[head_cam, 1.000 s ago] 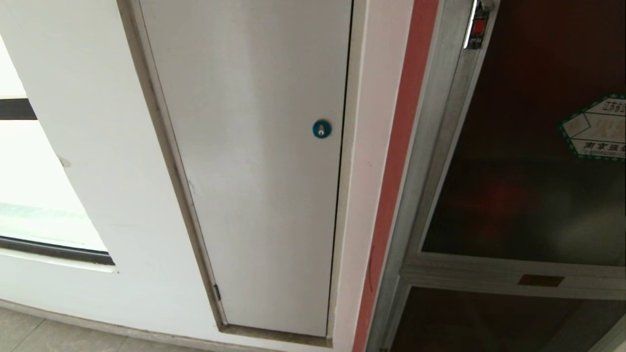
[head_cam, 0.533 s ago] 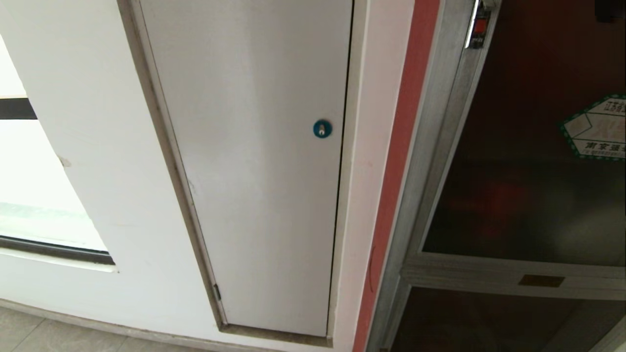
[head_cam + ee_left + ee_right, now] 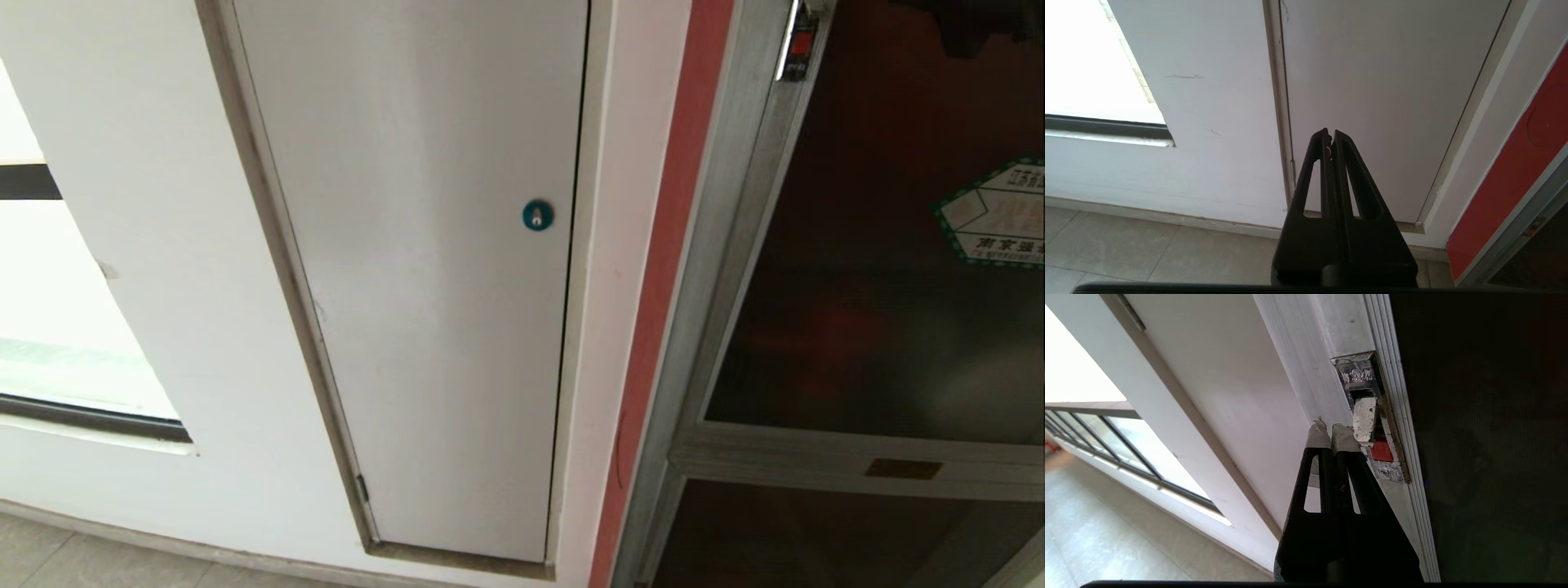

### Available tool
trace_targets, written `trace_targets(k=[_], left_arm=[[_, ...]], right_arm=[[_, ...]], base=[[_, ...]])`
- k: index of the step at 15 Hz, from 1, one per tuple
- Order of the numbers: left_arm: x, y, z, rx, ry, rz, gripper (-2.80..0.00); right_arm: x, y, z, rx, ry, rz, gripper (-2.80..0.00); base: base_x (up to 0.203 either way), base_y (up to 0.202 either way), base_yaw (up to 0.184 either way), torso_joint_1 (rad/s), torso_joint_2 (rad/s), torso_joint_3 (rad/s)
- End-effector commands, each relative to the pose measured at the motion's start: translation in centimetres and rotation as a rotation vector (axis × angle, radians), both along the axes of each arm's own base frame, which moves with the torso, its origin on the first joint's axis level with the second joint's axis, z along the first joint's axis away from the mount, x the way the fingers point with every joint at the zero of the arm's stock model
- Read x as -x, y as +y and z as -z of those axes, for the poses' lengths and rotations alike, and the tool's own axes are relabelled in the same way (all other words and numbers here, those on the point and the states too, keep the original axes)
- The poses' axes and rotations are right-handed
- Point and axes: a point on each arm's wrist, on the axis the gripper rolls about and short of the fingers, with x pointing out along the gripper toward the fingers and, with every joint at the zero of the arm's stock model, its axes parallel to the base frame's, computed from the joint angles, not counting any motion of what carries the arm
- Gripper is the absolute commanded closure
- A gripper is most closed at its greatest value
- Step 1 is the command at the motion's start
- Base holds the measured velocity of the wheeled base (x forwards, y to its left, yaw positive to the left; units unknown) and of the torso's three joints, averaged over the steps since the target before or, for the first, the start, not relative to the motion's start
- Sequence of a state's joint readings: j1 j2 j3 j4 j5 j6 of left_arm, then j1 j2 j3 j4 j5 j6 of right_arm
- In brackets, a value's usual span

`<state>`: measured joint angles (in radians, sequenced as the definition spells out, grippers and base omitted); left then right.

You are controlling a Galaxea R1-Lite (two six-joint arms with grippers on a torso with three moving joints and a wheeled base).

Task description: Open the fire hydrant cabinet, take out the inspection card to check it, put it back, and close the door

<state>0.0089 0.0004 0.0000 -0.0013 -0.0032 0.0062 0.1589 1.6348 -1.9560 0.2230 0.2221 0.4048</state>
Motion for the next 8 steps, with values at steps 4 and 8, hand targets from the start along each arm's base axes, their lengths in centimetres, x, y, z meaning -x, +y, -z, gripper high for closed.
trace_targets(k=[4,8], left_arm=[[0.0,0.0,0.0,0.0,0.002,0.0,0.0],[0.0,0.0,0.0,0.0,0.002,0.0,0.0]], right_arm=[[-1.2,-0.3,0.4,-0.002,-0.002,0.016,0.0],[-1.7,-0.2,0.5,-0.002,-0.012,0.01,0.0]], base=[[0.0,0.0,0.0,0.0,0.0,0.0],[0.0,0.0,0.0,0.0,0.0,0.0]])
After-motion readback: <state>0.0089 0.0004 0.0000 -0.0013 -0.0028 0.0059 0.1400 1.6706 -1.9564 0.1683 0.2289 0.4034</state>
